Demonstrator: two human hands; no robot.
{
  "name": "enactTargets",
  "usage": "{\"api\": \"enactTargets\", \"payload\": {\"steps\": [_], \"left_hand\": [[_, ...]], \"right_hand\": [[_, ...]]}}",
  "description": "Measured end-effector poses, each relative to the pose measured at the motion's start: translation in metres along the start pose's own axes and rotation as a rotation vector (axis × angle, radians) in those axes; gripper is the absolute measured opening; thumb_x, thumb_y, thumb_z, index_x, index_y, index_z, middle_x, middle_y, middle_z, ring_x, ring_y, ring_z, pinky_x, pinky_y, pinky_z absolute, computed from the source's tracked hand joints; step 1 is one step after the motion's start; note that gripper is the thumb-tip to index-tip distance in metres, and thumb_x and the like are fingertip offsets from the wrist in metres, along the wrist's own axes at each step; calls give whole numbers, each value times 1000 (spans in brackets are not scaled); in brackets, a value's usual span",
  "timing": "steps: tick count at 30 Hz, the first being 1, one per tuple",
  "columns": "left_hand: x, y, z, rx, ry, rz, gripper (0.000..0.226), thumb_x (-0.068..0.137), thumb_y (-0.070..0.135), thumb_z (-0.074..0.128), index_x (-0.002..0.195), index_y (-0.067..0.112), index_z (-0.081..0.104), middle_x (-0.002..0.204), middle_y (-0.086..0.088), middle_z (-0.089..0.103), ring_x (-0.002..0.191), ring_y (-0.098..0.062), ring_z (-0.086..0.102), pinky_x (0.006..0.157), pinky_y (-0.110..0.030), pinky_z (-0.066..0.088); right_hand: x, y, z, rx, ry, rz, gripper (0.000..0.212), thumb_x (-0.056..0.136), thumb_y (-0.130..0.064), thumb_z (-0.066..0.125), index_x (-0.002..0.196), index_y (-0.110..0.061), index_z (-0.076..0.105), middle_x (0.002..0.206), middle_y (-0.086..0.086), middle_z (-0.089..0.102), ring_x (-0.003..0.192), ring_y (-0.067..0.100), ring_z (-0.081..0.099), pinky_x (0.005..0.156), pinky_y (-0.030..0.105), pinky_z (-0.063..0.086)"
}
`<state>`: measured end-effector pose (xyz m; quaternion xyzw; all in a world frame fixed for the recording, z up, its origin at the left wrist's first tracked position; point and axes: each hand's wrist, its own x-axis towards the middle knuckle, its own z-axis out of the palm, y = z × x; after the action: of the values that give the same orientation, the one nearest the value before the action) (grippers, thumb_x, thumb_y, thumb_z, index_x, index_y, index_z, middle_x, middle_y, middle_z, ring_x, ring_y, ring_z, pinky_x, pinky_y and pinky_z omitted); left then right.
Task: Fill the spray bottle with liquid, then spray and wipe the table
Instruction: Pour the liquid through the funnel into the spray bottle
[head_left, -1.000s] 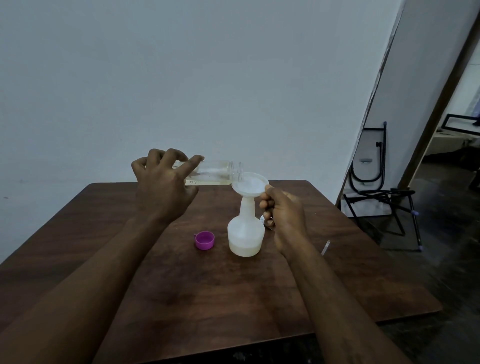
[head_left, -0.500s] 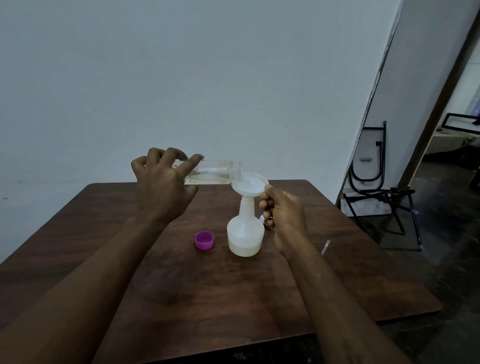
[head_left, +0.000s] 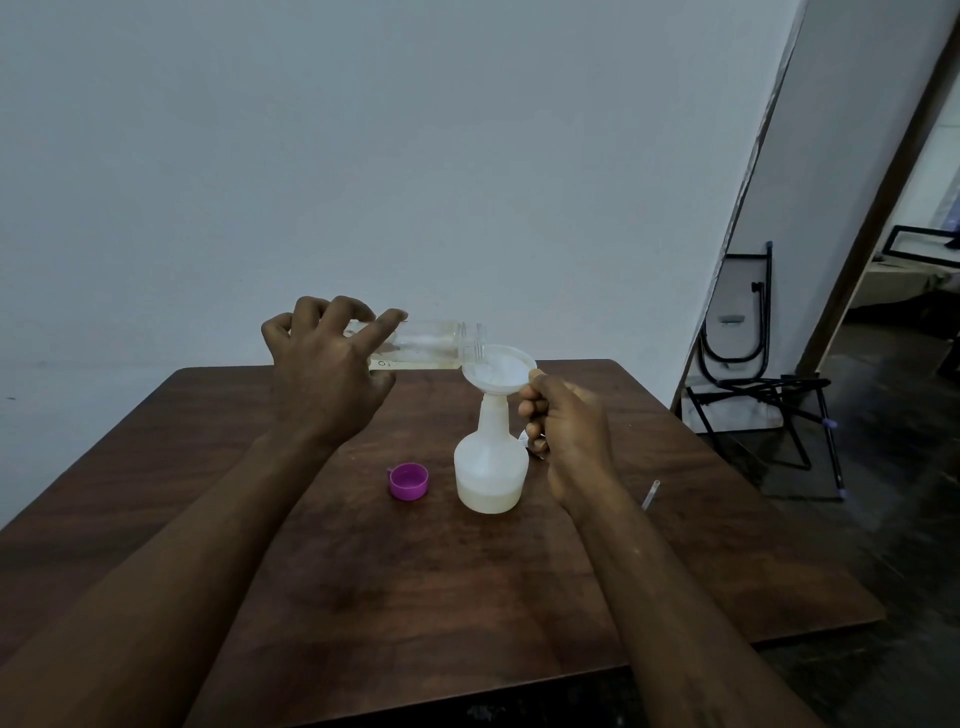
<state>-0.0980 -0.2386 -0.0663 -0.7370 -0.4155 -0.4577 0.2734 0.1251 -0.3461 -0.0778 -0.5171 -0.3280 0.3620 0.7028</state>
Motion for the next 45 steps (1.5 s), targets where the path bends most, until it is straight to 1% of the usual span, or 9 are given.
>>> {"api": "enactTargets", "payload": {"steps": [19,24,28,37,45], "left_hand": [[-2,-5,8,15,38,6,64,69,27,85,129,38,67,116,5,64,110,-29,51,87,-46,31],[-1,-4,6,9,27,11,64,69,26,85,130,38,67,117,5,64,110,-29,50,88,-47,32],[2,0,1,-3,11,-4,62,71,26,85,130,36,69,118,4,65,112,-31,52,89,-48,33],[12,3,-6,3,-17,1,63,72,27,87,131,35,69,120,1,65,114,-32,51,91,-49,32],[15,2,-7,6,-25,10,62,72,28,87,131,34,69,120,0,65,113,-33,51,91,-50,33]], "right_hand": [[-1,-1,2,7,-2,-4,36,98,-24,64,62,-19,68,59,0,62,41,9,45,39,21,32],[-2,-1,2,3,1,1,42,98,-25,64,56,-21,69,59,0,62,42,9,45,39,22,32],[-1,-2,1,-3,1,0,36,98,-24,64,63,-17,68,59,0,62,42,9,45,39,21,32],[-1,-1,0,-11,-1,-3,33,99,-23,63,67,-14,68,58,0,61,41,9,44,40,22,31],[0,-1,1,-5,5,-4,34,97,-23,64,64,-15,68,59,1,62,41,9,44,39,22,31]]}}
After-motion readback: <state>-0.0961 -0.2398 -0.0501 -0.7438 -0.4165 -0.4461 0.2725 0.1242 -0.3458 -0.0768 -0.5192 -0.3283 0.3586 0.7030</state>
